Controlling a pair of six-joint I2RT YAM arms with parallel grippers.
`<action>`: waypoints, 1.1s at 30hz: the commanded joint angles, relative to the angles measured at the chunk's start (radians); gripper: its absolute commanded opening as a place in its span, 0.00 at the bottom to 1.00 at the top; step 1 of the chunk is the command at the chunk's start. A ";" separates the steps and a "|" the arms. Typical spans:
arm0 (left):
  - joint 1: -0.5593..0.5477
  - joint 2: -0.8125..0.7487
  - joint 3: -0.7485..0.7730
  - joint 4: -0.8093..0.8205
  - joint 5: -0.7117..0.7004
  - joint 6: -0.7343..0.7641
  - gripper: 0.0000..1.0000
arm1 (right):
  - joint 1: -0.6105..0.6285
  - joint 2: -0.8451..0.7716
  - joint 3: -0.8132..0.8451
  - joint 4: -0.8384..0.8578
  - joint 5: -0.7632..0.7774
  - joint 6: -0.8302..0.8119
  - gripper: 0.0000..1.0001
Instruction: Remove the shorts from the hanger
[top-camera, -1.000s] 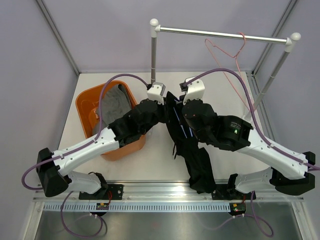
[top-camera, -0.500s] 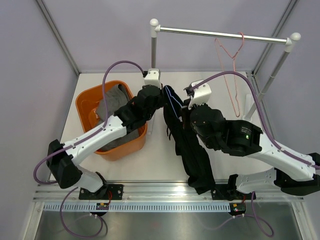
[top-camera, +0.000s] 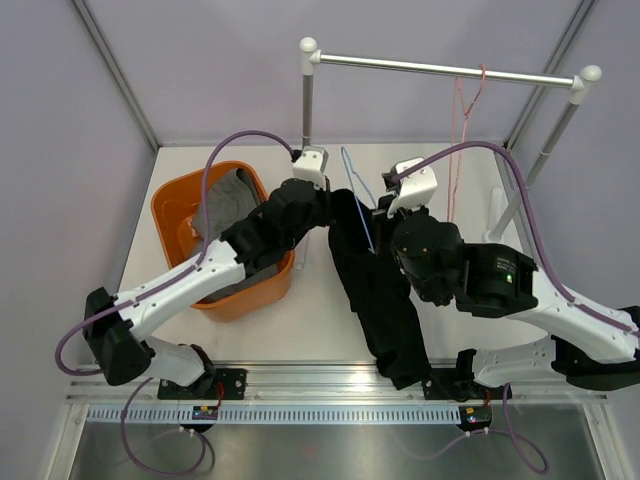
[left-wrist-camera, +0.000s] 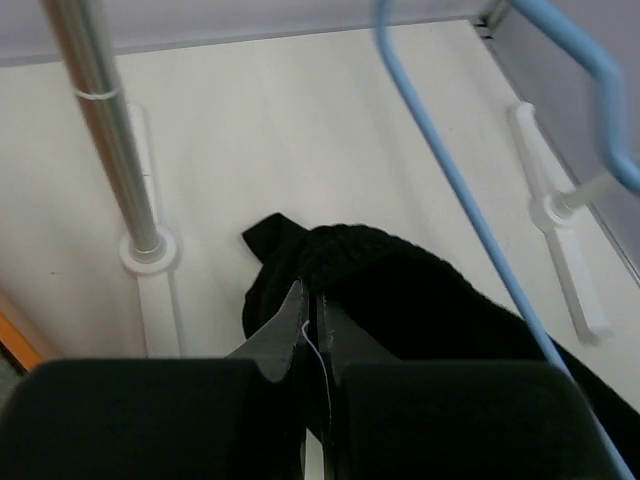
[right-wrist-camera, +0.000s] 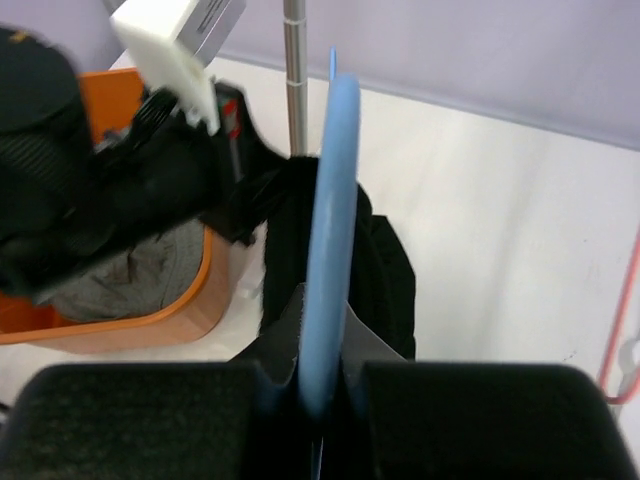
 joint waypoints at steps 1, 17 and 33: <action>-0.104 -0.149 0.005 0.061 0.058 0.071 0.00 | 0.015 -0.014 0.037 0.121 0.139 -0.091 0.00; -0.358 -0.347 0.355 -0.287 -0.182 0.355 0.00 | -0.383 0.164 0.338 0.029 -0.263 -0.071 0.00; -0.335 -0.252 0.732 0.507 -0.262 1.245 0.00 | -0.383 0.147 0.264 -0.018 -0.353 -0.023 0.00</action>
